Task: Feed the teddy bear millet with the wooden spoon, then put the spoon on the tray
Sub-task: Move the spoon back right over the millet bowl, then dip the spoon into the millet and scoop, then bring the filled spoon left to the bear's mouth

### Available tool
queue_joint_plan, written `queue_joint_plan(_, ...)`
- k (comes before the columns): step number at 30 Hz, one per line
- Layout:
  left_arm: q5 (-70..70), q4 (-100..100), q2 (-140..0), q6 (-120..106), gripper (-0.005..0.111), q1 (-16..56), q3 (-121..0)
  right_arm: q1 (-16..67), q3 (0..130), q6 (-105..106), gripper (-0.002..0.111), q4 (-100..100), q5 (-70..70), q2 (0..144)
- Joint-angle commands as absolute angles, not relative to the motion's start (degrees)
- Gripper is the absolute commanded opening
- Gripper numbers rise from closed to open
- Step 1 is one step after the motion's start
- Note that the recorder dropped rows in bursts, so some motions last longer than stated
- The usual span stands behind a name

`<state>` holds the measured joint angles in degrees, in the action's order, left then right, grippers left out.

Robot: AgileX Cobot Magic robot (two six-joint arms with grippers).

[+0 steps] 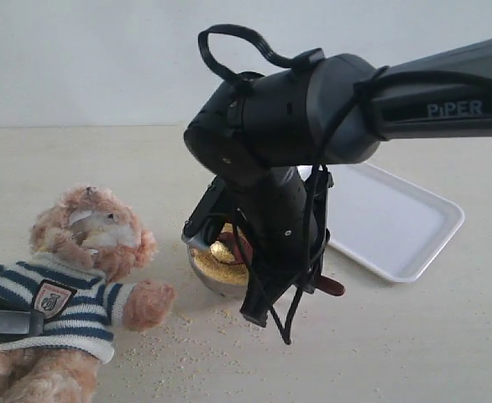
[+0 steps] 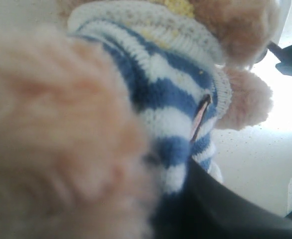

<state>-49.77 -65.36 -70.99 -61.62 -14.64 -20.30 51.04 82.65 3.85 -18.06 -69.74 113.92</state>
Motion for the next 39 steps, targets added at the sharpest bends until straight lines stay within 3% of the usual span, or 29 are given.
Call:
queue_joint_plan(1,-50.3,-66.2,-70.5,-61.7,0.005,-14.8,-20.1,48.5,83.0,5.1,0.000,-13.9,-70.0,111.5)
queue_joint_plan(16,-50.3,-66.2,-70.5,-61.7,0.005,-14.8,-20.1,45.1,82.4,5.9,0.000,-3.0,-70.0,105.3)
queue_joint_plan(28,-50.3,-66.2,-70.5,-61.7,0.005,-14.8,-20.1,51.1,83.4,7.1,0.000,-1.9,-70.0,101.9)
queue_joint_plan(39,-50.3,-66.2,-70.5,-61.7,0.005,-14.8,-20.1,58.2,92.8,6.4,0.000,-3.3,-70.0,104.5)
